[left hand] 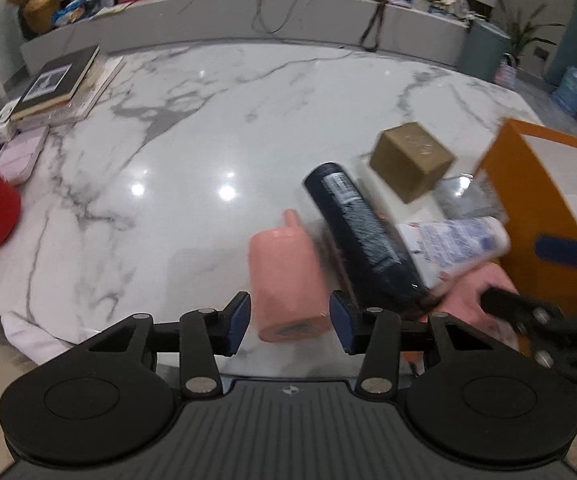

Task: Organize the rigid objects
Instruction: 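Grasp the pink bottle with the left tool while the right tool grasps the pink pump bottle, then lift the pink bottle with the left tool while the right tool lifts the pink pump bottle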

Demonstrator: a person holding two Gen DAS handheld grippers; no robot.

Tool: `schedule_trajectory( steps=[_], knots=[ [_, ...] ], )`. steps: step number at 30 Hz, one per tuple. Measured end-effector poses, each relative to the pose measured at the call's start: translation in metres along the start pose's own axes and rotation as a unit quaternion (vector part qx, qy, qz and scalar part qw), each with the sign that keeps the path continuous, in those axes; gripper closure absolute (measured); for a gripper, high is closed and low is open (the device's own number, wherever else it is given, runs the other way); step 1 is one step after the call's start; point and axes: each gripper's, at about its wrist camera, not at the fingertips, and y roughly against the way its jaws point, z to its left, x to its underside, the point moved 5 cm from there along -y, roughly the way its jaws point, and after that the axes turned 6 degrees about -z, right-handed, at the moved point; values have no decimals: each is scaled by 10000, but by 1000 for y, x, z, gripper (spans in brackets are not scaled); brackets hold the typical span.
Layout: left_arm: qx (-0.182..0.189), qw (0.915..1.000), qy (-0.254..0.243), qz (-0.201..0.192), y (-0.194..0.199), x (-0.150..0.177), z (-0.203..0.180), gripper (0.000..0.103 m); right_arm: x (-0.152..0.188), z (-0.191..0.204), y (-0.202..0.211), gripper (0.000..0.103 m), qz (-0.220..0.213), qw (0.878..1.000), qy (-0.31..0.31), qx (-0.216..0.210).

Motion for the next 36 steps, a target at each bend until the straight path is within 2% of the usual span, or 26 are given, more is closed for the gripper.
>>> schedule_trajectory(
  steps=[5,10,18,23,29,36],
  knots=[
    [4,10000,82,34,-16,-1,5,43,10,-1,-7,36,323,9986,-327,246],
    [27,9998,214,58,-24,0,7,41,14,-5,1,28,447,9927,-986,541],
    [38,9996,272,-17,-26,0,11,39,15,0,7,28,560,9841,-1580,578],
    [101,9995,294,36,-28,2,9,40,19,-2,5,33,729,9716,-2221,357],
    [148,9992,366,6,-28,2,10,43,27,-14,-14,36,726,9474,-3083,463],
    [212,9985,511,12,-33,4,12,38,35,-17,-33,34,725,9355,-3357,834]
  ],
)
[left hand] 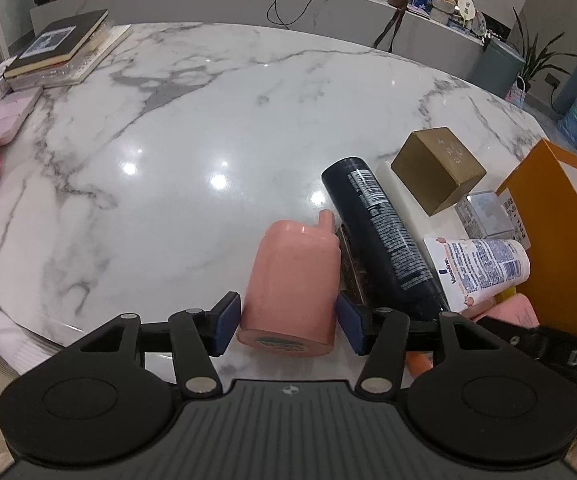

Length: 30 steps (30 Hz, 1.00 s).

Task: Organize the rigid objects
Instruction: 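Lift the pink bottle with the left tool while the right tool lifts the pink pump bottle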

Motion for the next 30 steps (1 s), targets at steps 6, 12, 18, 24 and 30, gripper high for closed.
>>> schedule_trajectory(
  steps=[6,12,18,24,30],
  knots=[
    [-54,9999,96,44,-10,2,3,37,3,-1,-10,36,-113,9999,39,-9],
    [-93,9999,44,118,-6,5,1,40,7,-1,-1,38,-71,9992,354,-188],
    [43,9985,-168,521,1,15,-7,40,7,19,17,39,-594,9836,1703,-95],
    [11,9986,-130,516,-1,15,-7,39,9,19,3,40,-336,9780,2057,-28],
    [-37,9986,-113,521,-7,16,-7,38,5,11,-1,40,-218,9884,1497,-134]
  ],
)
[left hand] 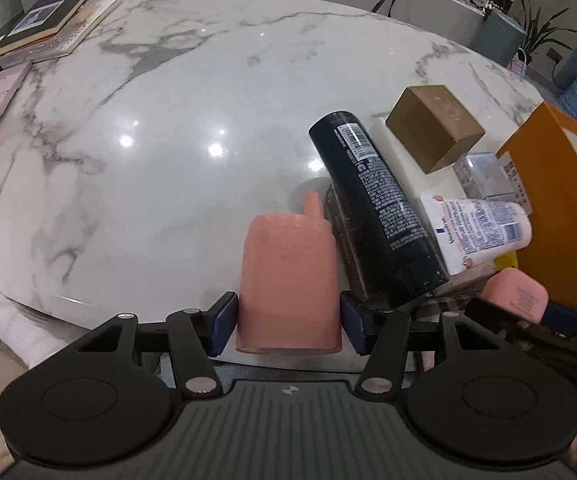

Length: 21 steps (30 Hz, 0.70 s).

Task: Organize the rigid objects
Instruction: 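Lift the pink bottle with the left tool while the right tool lifts the pink pump bottle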

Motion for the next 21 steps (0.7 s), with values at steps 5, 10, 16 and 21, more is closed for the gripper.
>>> schedule_trajectory(
  steps=[5,10,16,21],
  knots=[
    [-24,10000,-6,-26,-5,3,1,40,3,-6,-7,45,89,9995,-311,-52],
    [-97,9999,15,-49,-3,4,2,41,4,-3,-2,46,43,9997,-186,-133],
    [-2,9996,129,-260,20,-3,-5,41,-3,4,12,47,-176,9994,213,-202],
    [246,9985,165,-453,42,-12,-17,41,-15,5,27,49,-383,9979,363,-380]
  ],
)
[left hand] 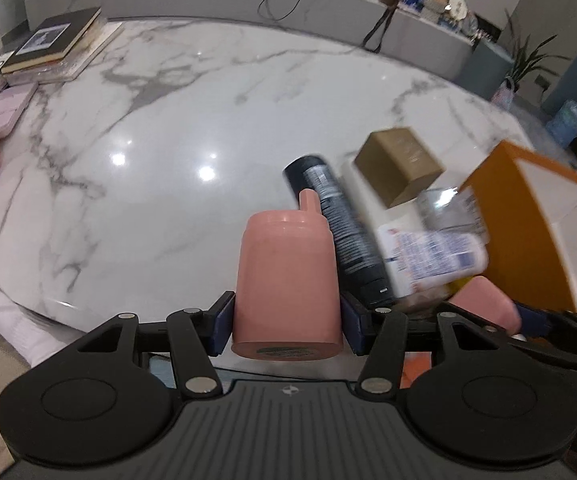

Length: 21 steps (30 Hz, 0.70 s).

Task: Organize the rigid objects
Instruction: 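Lift the pink bottle with the left tool while the right tool lifts the pink pump bottle, then carry both pink bottles into the orange box and open both tools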

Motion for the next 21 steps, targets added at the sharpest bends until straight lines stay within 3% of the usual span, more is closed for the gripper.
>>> schedule_trajectory(
  steps=[15,21],
  knots=[
    [496,9964,-401,-562,39,-34,-57,41,-54,-30,59,58,-760,9961,235,-392],
    [923,9912,-746,-586,47,-54,-101,41,-80,-73,87,58,-927,9953,213,-178]
  ],
)
